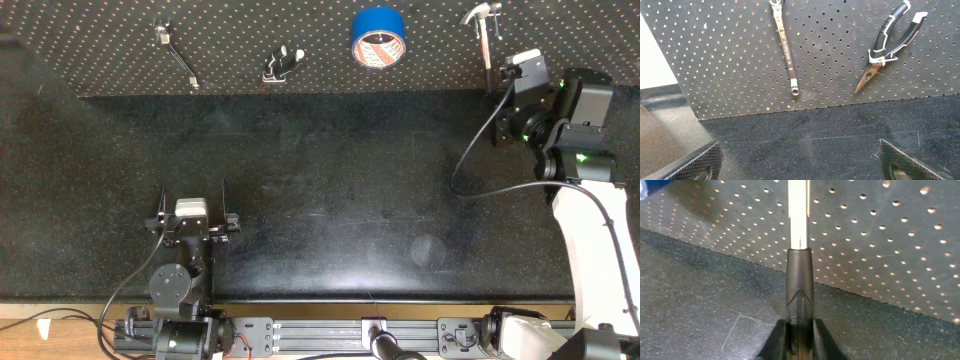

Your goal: Place Tools Onto Pegboard

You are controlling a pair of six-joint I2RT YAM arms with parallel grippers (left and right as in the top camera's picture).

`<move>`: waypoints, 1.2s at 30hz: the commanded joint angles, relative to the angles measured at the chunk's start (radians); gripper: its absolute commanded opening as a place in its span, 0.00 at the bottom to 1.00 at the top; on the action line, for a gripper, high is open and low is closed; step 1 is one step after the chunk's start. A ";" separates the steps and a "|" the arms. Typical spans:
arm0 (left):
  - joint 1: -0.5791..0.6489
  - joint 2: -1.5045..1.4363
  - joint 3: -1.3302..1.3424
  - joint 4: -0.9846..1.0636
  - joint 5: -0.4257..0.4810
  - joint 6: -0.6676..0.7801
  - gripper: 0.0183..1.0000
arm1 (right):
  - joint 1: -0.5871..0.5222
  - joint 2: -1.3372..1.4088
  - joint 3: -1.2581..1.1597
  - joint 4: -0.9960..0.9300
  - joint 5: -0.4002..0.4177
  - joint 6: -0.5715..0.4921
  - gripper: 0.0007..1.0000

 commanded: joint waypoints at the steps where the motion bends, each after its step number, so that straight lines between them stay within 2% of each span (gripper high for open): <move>1: 0.002 -0.007 -0.002 -0.005 0.003 0.013 1.00 | 0.006 0.003 0.005 -0.042 0.094 0.007 0.71; 2: 0.002 -0.007 -0.002 -0.005 0.003 0.013 1.00 | 0.006 0.002 0.005 -0.045 0.102 0.008 0.80; 3: 0.002 -0.007 -0.002 -0.005 0.003 0.013 1.00 | 0.006 0.002 0.004 -0.049 0.108 0.007 0.93; 4: 0.002 -0.007 -0.002 -0.005 0.003 0.013 1.00 | 0.006 0.002 0.000 -0.048 0.108 0.007 0.99; 8: 0.002 -0.007 -0.002 -0.005 0.003 0.013 1.00 | 0.006 -0.007 -0.126 -0.005 0.108 0.007 1.00; 11: 0.002 -0.007 -0.002 -0.005 0.003 0.013 1.00 | 0.006 -0.072 -0.311 0.165 0.084 0.008 1.00; 17: 0.002 -0.007 -0.002 -0.005 0.003 0.013 1.00 | 0.006 -0.309 -0.597 0.350 0.077 0.008 1.00; 23: 0.002 -0.007 -0.002 -0.005 0.003 0.013 1.00 | 0.008 -0.649 -0.880 0.618 0.078 0.008 1.00; 30: 0.002 -0.007 -0.002 -0.005 0.003 0.013 1.00 | 0.038 -0.906 -0.941 0.583 0.079 0.011 1.00; 34: 0.002 -0.007 -0.002 -0.005 0.003 0.013 1.00 | 0.095 -1.160 -0.941 0.354 0.089 0.012 1.00; 36: 0.002 -0.007 -0.002 -0.005 0.003 0.013 1.00 | 0.098 -1.232 -0.941 0.289 0.089 0.054 1.00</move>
